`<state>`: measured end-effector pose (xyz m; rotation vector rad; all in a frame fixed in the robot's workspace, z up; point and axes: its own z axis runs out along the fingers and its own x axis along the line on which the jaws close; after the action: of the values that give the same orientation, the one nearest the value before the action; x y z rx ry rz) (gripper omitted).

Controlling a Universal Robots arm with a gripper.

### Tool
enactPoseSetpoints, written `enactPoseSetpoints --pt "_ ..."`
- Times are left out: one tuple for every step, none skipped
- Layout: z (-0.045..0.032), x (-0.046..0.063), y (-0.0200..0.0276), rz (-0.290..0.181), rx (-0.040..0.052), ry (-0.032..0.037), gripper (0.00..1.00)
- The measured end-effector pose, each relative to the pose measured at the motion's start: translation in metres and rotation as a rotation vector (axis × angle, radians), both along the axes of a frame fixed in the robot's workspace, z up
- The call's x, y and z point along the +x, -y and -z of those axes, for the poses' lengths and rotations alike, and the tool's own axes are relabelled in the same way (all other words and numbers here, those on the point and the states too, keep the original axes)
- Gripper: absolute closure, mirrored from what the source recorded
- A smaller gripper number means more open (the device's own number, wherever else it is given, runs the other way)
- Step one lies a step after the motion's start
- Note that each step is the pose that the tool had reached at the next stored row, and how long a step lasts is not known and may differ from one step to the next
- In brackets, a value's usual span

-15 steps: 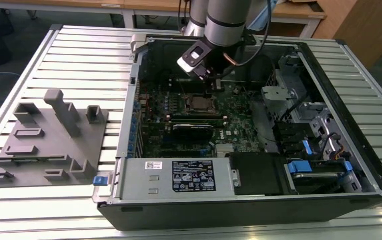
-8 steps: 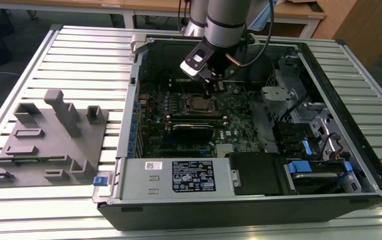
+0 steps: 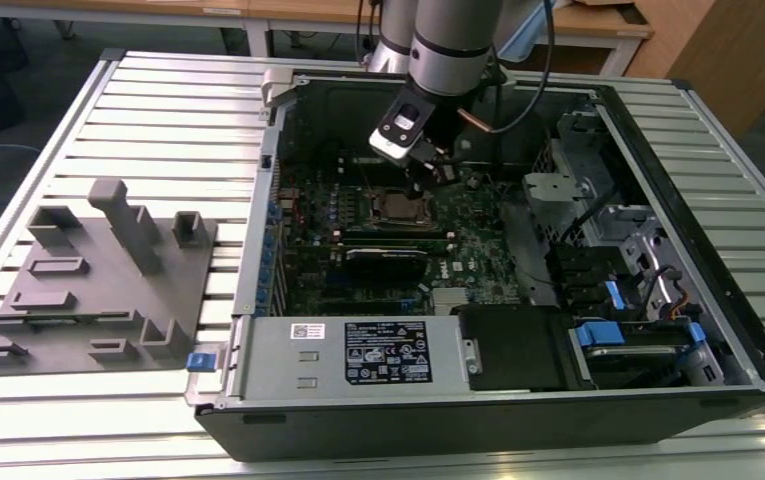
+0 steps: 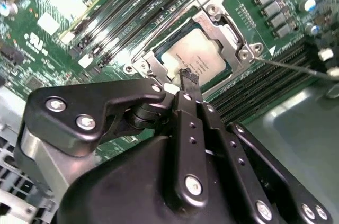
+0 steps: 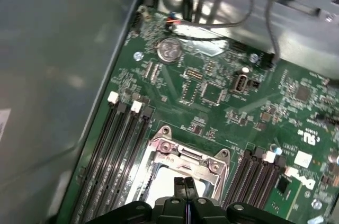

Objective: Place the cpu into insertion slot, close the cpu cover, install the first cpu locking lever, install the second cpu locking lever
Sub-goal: 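Close the cpu cover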

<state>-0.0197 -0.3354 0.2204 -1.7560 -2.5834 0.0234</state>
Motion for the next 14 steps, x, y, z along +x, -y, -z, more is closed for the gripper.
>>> enactPoseSetpoints --pt "0.0 0.0 0.0 -0.014 -0.0001 0.0 0.9" --pt "0.0 0.0 0.0 -0.016 0.0 0.0 0.9" --pt "0.0 0.0 0.0 -0.016 -0.0001 0.0 0.9" --pt "0.0 0.0 0.0 -0.016 0.0 0.0 0.9" --pt "0.0 -0.0001 0.0 -0.016 -0.0001 0.0 0.9" --pt "0.0 -0.0004 0.0 -0.019 -0.0001 0.0 0.9" --pt "0.0 -0.0003 0.0 -0.029 -0.0001 0.0 0.9" --pt "0.0001 -0.0003 0.0 -0.045 0.0 0.0 0.9" --pt "0.0 -0.0003 0.0 -0.062 0.0 0.0001 0.9" --pt "0.0001 -0.0003 0.0 -0.079 0.0 0.0001 0.9" --pt "0.0001 -0.0003 0.0 -0.094 0.0 0.0001 0.9" --pt "0.0 -0.0003 0.0 -0.111 0.0 0.0001 0.9" --pt "0.0001 -0.0003 0.0 -0.127 0.0 0.0001 0.9" --pt "0.0 -0.0003 0.0 -0.144 -0.0001 0.0001 0.9"
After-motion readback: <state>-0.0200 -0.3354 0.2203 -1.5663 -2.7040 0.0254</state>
